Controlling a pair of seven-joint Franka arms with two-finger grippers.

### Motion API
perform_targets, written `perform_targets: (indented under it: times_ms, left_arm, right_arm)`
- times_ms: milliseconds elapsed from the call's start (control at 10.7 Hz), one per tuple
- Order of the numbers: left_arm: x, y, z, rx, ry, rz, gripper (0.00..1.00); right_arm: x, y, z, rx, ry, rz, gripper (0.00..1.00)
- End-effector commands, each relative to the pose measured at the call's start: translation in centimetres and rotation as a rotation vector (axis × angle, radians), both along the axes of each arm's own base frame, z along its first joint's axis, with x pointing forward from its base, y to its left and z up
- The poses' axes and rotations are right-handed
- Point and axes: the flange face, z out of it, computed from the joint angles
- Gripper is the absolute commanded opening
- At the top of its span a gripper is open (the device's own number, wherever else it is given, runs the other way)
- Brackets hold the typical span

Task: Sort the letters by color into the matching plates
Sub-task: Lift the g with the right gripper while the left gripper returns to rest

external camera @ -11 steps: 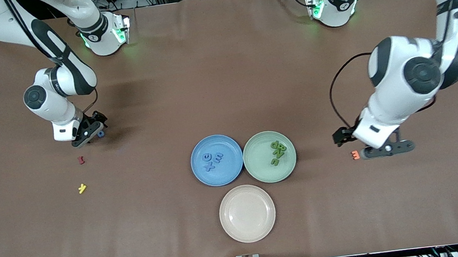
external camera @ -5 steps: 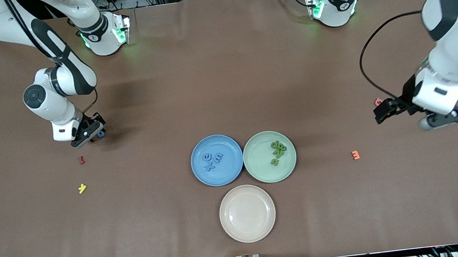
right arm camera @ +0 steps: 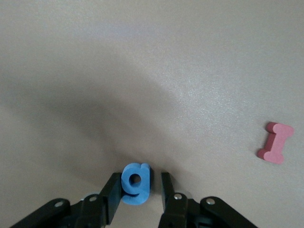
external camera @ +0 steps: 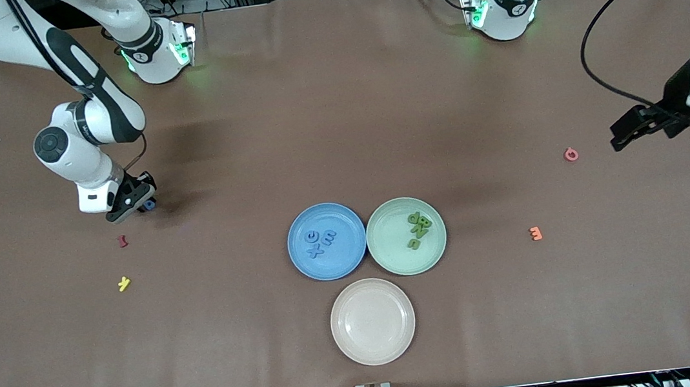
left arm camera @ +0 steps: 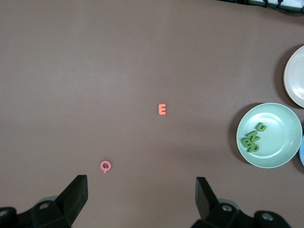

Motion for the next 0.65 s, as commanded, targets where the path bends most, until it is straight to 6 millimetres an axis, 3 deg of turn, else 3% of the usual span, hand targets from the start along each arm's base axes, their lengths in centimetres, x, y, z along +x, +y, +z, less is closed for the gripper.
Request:
perform_targets:
  times_ms: [0,373,560]
  left_arm:
    - [-0.4,1.3,3.2,-0.011,-0.017,-0.012,1.0]
    - [-1.0,3.3,3.6,-0.003,0.004,0.008,1.0]
    - [-0.8,3.7,3.3,-0.003,0.007,-0.058,1.0]
  right_arm:
    - [-0.2,0.3,-1.0,0.004,-0.004,0.022,0.29]
    - [0.7,0.8,-0.5,0.007,-0.013,-0.01,0.2]
    - [2.8,1.5,0.8,0.008,-0.018,-0.083,0.19]
